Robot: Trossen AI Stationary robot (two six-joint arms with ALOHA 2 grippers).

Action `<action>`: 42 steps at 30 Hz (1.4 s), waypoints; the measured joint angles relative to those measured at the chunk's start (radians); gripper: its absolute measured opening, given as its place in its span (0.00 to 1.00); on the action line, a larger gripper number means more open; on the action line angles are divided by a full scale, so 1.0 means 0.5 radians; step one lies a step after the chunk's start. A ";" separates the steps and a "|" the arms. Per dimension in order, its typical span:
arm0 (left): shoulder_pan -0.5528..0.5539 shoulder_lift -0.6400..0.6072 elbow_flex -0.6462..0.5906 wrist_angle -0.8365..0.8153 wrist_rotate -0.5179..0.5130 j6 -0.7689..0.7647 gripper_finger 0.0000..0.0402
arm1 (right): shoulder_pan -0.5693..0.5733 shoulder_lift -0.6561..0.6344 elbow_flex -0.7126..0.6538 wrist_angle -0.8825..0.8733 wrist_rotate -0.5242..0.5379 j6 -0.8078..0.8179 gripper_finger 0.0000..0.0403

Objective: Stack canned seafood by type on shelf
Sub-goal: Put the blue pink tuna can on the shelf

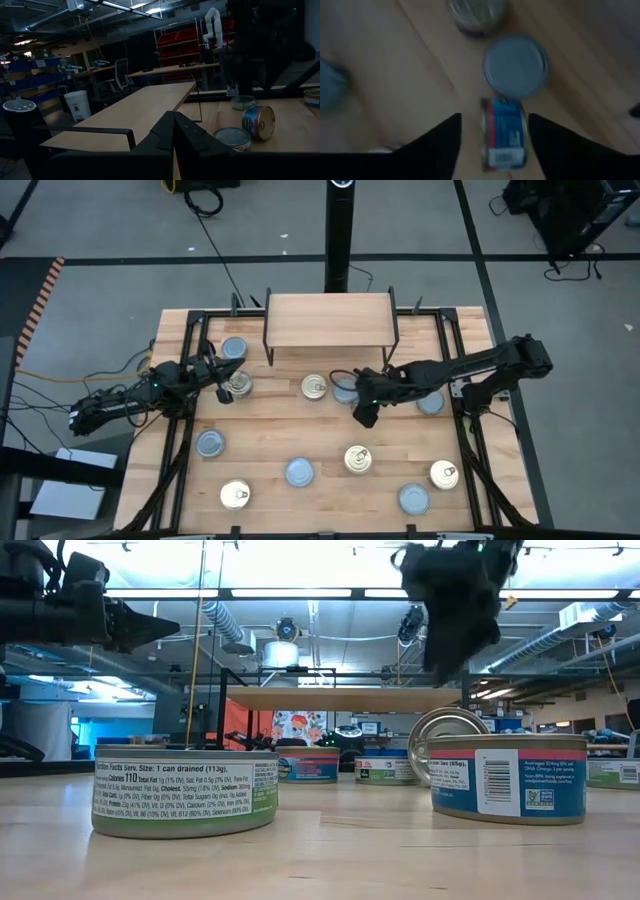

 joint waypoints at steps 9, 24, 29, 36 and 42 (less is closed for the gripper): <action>0.000 0.000 0.000 -0.004 0.000 0.000 0.02 | -0.104 0.323 0.253 -0.408 -0.098 -0.038 0.82; 0.000 0.062 0.000 -0.026 0.470 -0.067 0.02 | -0.287 0.375 0.279 -0.413 -0.485 -0.139 0.81; 0.000 0.253 0.015 -0.047 0.614 -0.109 0.02 | -0.287 0.375 0.278 -0.410 -0.528 -0.186 0.81; 0.000 0.635 0.029 0.180 0.740 -0.130 0.02 | -0.267 0.375 0.278 -0.395 -0.539 -0.285 0.83; 0.000 0.907 0.031 0.386 0.765 -0.130 0.02 | -0.251 0.381 0.277 -0.386 -0.545 -0.323 0.82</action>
